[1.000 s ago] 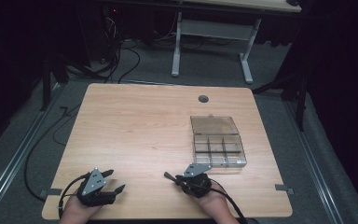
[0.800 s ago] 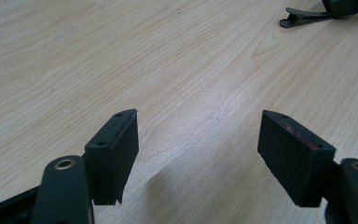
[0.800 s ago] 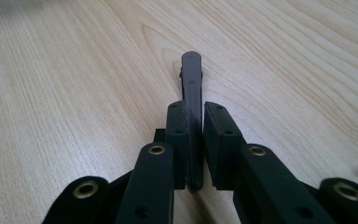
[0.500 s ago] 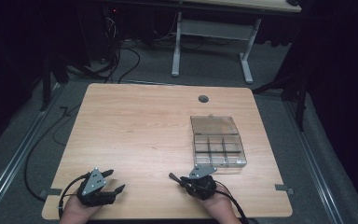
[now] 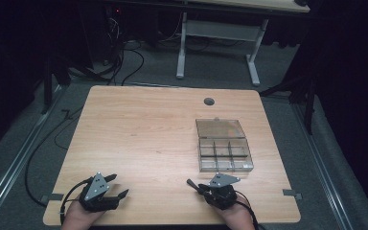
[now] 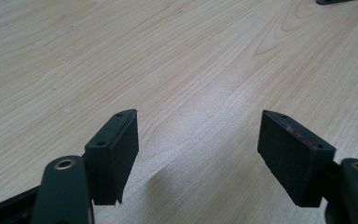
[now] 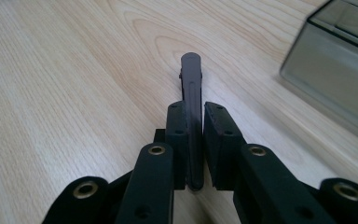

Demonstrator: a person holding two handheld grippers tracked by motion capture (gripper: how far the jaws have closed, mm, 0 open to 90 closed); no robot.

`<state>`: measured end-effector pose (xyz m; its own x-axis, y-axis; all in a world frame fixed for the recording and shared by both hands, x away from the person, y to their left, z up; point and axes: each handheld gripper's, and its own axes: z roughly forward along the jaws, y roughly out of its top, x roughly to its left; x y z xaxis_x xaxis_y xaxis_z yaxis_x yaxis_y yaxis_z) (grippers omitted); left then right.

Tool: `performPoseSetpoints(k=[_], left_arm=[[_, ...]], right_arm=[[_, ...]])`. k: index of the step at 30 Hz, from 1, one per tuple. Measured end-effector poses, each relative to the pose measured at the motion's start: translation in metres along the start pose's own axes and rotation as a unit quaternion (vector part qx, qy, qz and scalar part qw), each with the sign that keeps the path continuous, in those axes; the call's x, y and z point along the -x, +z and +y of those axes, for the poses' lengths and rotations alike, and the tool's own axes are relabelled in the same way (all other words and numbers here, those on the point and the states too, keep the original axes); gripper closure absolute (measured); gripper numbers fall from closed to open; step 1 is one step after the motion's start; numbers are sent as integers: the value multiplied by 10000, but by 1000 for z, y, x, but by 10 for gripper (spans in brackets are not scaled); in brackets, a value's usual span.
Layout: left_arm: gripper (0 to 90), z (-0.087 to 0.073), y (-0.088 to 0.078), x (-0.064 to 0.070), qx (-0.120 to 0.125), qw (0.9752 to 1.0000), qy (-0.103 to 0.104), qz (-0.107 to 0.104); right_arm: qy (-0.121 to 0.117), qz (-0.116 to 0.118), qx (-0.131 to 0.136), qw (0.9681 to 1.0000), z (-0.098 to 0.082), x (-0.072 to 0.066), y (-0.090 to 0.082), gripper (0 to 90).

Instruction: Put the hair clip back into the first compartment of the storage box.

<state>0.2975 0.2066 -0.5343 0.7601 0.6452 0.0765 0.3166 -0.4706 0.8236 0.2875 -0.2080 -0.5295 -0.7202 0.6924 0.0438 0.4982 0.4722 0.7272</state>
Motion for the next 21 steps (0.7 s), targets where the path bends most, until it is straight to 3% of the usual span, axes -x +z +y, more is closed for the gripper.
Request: performPoseSetpoints(k=[21], left_arm=[[295, 0, 1, 0, -32, 10000, -6, 16]], right_arm=[[481, -377, 96, 9981, -32, 21, -35, 804]])
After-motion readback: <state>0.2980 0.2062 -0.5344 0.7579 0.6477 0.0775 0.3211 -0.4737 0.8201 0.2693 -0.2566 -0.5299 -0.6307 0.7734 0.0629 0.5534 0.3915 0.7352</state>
